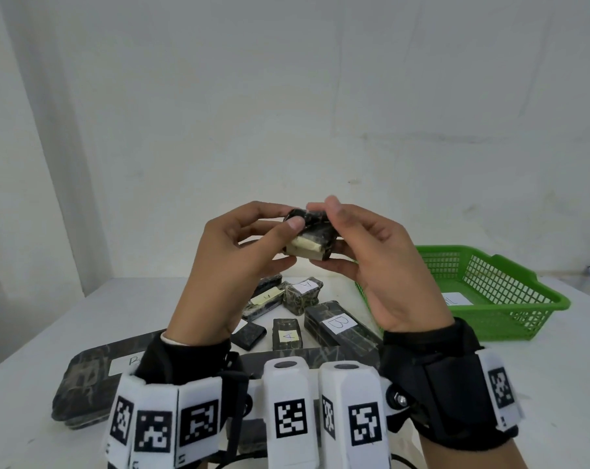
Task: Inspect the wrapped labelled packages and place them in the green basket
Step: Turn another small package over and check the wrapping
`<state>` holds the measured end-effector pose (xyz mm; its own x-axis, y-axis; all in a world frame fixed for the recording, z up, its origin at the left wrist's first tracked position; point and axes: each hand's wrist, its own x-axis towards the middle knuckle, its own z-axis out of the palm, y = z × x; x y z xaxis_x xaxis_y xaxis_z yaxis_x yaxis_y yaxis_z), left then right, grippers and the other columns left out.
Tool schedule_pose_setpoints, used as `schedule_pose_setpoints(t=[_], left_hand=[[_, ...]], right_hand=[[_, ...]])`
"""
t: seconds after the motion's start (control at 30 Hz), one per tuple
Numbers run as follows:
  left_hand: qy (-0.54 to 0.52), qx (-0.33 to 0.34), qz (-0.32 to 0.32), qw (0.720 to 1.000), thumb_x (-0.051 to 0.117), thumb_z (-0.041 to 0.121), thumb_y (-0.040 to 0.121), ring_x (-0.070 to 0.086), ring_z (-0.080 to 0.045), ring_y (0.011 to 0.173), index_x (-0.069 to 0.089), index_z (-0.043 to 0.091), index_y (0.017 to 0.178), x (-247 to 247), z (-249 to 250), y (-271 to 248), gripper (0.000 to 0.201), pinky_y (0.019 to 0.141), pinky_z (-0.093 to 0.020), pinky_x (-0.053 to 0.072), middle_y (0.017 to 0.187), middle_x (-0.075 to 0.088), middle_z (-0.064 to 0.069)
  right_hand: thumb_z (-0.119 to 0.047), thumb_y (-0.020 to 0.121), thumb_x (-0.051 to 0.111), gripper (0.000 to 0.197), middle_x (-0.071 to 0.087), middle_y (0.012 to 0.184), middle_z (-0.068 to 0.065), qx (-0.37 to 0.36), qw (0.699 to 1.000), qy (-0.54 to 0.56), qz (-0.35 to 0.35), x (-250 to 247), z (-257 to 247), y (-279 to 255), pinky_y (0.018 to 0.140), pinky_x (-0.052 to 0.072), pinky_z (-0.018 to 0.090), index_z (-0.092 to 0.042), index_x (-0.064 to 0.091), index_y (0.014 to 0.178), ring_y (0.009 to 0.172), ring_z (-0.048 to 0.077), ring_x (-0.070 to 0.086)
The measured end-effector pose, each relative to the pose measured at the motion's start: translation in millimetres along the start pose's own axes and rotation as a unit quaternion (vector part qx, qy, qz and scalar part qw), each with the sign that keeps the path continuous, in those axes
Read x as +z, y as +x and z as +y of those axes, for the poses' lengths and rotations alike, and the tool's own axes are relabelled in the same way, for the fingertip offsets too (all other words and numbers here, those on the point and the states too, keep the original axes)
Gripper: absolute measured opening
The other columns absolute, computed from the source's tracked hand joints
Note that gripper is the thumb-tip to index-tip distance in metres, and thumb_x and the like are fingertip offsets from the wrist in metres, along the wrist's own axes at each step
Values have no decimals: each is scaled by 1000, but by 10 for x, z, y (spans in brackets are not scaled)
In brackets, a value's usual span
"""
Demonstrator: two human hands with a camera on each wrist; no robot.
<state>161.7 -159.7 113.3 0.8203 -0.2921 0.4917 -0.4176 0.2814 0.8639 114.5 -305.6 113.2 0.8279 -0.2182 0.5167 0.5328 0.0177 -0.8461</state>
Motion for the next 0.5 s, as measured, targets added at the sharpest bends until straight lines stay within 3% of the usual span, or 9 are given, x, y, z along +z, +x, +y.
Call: schedule_pose_setpoints(t=[0.07,0.13,0.2,0.27,0.4,0.5], left_hand=[[2,-15,-28,999,84,26,71,73,-24,91,74,13,103,-17,13,-3,36,77,-30,60,96,75,-16],[1,-24,-50,998,79,25,71,74,-27,94,74,14,106,-30,29,-14,37,78,-31,60,100,74,-18],[0,-19,-44,999,86,17,68,74,-30,91,74,11,106,-30,32,-20,41,75,-32,61,101,72,-23],[-3,-16,-30,999,81,19,66,74,-28,84,73,8,105,-8,30,-25,41,73,-32,61,100,71,-27],[-14,-25,-19,999,76,26,64,73,-25,82,72,10,103,30,32,-22,43,70,-30,60,96,73,-23],[-9,-34,-48,998,72,35,66,74,-26,86,72,10,101,20,61,-40,43,74,-32,61,92,75,-15]], right_hand=[[-36,83,61,24,76,82,-1,-10,1000,-4,14,-21,-13,-2,71,60,26,-17,75,91,78,12,72],[-30,89,61,19,76,80,-1,-11,1000,-2,27,-29,-20,-8,67,59,26,-17,75,88,75,12,72],[-28,92,61,19,76,80,0,-7,999,-1,35,-17,-21,-11,63,57,23,-16,75,87,74,11,72],[-29,93,60,20,74,75,-2,-3,999,-4,41,5,-24,-14,60,54,20,-16,74,85,71,9,70],[-42,79,63,27,74,77,-5,21,1000,-9,17,-6,-51,-16,62,53,18,-19,73,90,71,6,70],[-36,76,66,25,75,78,-3,13,1000,-3,22,-25,-50,-22,61,53,19,-19,73,92,71,9,70]])
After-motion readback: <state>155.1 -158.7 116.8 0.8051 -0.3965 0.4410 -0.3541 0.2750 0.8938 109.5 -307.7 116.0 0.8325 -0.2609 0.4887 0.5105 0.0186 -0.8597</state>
